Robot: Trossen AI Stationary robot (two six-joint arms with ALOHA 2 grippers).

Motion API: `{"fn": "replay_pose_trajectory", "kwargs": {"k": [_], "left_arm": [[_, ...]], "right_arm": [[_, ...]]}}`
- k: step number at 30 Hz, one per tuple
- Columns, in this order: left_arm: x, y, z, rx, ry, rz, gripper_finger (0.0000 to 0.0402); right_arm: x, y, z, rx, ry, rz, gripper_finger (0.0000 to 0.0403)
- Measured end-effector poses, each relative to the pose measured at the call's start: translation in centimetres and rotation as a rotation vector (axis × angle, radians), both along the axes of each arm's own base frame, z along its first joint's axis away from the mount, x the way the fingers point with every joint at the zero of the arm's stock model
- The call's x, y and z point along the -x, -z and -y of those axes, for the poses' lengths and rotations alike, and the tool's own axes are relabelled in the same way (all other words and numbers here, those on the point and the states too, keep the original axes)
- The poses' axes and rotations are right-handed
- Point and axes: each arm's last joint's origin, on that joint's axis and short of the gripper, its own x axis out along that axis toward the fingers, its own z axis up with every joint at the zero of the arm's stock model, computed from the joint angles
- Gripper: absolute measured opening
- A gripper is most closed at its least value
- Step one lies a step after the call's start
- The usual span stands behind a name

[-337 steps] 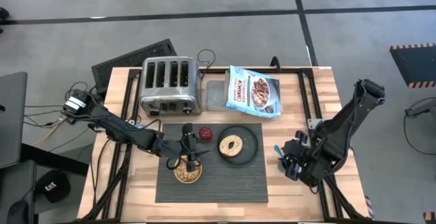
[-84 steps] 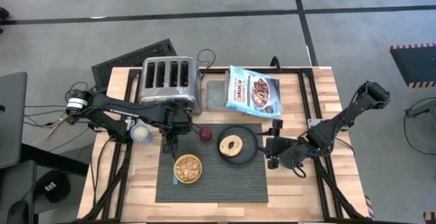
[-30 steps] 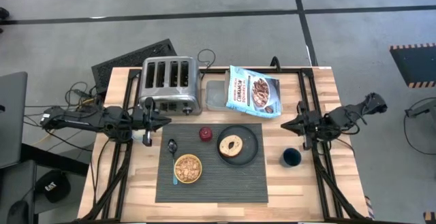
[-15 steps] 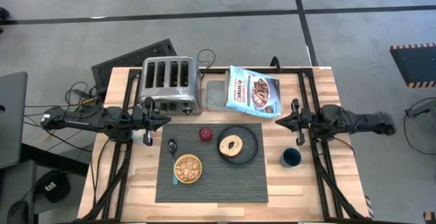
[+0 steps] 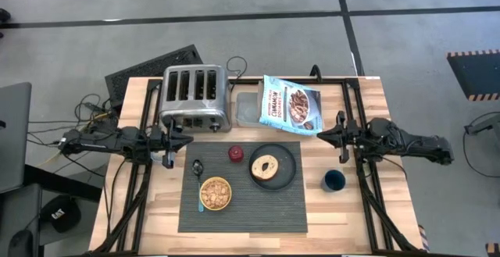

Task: Arrange a breakfast setting
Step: Return to Home Position

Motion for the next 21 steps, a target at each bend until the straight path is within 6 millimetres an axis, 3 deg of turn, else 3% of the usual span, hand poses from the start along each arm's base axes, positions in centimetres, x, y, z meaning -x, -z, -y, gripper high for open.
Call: {"fn": "replay_pose_trajectory", "kwargs": {"k": [4, 9, 21], "left_arm": [[-0.2, 0.9, 0.0, 0.015, -0.007, -0.04, 0.0], [-0.2, 1.1, -0.1, -0.008, -0.059, -0.061, 0.0], [-0.2, 1.0, 0.2, -0.054, 0.07, -0.044, 0.0]], "right_arm": [[-0.1, 0.1, 0.0, -0.025, 0.012, 0.007, 0.005], [-0.7, 2.4, 0.5, -0.051, 0.151, -0.015, 0.0045], [-0.8, 2.4, 0.6, -0.057, 0.178, 0.031, 0.0042]]}}
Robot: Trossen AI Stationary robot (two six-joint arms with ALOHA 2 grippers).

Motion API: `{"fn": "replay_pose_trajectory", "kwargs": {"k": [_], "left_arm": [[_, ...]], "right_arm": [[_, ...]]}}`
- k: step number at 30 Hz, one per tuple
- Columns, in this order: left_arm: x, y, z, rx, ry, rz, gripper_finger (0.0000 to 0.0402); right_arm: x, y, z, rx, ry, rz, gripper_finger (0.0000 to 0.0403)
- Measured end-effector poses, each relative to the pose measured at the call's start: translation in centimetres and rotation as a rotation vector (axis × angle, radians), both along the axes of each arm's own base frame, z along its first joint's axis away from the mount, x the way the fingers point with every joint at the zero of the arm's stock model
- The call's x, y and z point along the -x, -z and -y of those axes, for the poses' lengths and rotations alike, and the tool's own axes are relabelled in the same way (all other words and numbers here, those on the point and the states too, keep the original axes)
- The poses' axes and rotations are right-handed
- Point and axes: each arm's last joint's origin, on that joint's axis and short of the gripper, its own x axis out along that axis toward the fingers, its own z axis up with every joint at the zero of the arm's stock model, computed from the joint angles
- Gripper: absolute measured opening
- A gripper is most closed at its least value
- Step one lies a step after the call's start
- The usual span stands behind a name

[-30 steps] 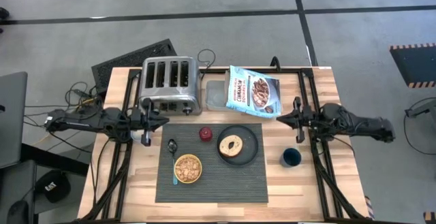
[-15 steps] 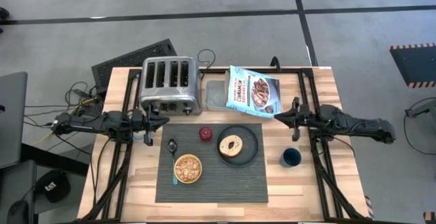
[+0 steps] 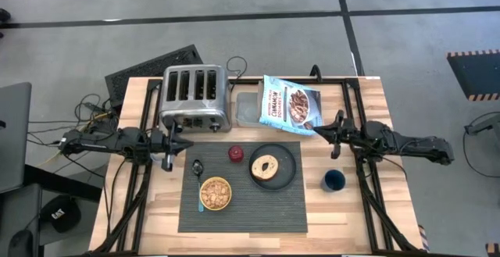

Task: Arrange a breakfast setting
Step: Return to Home Position

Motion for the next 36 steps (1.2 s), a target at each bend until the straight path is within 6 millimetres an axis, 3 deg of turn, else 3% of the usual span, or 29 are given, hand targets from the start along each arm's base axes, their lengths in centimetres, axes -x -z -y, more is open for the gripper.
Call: {"fn": "replay_pose_trajectory", "kwargs": {"k": [10, 36], "left_arm": [[-0.08, 0.7, 0.01, 0.002, 0.003, -0.081, 0.0], [-0.06, 0.69, 0.01, 0.002, 0.003, -0.088, 0.0]], "right_arm": [[-0.03, 0.07, 0.0, -0.001, 0.0, -0.009, 0.0042], [-0.03, 0.1, 0.0, -0.002, 0.0, -0.012, 0.0042]]}}
